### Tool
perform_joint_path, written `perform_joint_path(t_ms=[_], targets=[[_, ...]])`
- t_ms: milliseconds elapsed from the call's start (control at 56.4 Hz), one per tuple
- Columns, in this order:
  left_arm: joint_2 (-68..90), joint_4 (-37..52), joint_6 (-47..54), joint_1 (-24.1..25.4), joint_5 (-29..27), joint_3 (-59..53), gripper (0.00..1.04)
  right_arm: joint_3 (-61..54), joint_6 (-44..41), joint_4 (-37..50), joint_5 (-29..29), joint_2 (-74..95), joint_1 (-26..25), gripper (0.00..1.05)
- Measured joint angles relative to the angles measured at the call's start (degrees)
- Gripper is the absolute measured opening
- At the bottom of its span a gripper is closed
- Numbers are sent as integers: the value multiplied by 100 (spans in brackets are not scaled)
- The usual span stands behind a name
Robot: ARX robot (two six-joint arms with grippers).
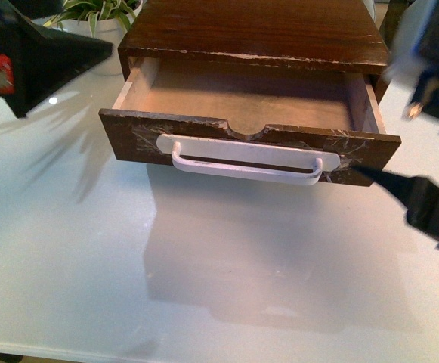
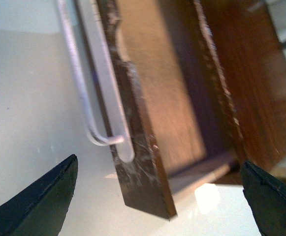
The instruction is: Open drawer
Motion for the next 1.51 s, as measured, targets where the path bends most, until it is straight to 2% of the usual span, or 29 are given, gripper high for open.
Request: perform_joint_path(t_ms=[213,319,425,549,567,603,674,744,833,1046,1117,1223,1294,1400,1507], targets=[[-737,273,-1670,992,-142,-402,96,-271,2155,-164,234,-1401,-826,96],[-1156,354,-2413,1360,-197,-603,96,-476,2909,-374,457,-2039,-1082,96],[-1600,387,-3025,1659,-219,-820,96,-597,3547,-522,817,-2592,-1228,96],[-1740,407,-3296,1751,-282,-852,96,-737,4100,-765,1165,-3126,-1226,96],[-1740,496,-3224,1722,-455,-887,95,-761,4155,-813,1237,-3206,-1204,96],[-1779,1051,-2944,1561,-1464,-1130,87,-835,4345,-861,1307,-3359,-1187,96],[-1963,1587,-2503,1370,-2643,-1558,75,-1187,4782,15,1419,-3451,-1300,86],[-2284,1694,-2251,1220,-3265,-1926,60,-1648,5200,890,1528,-3635,-1401,71],[-2778,1705,-2098,994,-3497,-2417,38,-1967,5412,984,1512,-3960,-1401,50],[-3517,1508,-2055,752,-3768,-2986,2,-2371,5497,857,1510,-4483,-1401,13],[-3779,1394,-2037,671,-3812,-3134,2,-2474,5488,776,1512,-4662,-1401,2],[-4194,1174,-2033,566,-3932,-3338,2,-2612,5515,616,1510,-4940,-1401,2],[-4513,977,-2035,260,-4352,-3456,2,-2680,5515,498,1510,-5145,-1401,2],[-4857,1019,-2031,105,-4393,-3779,2,-2793,5515,258,1510,-5501,-1401,2],[-5318,612,-2031,94,-4393,-3921,2,-2876,5517,37,1510,-5801,-1401,2]])
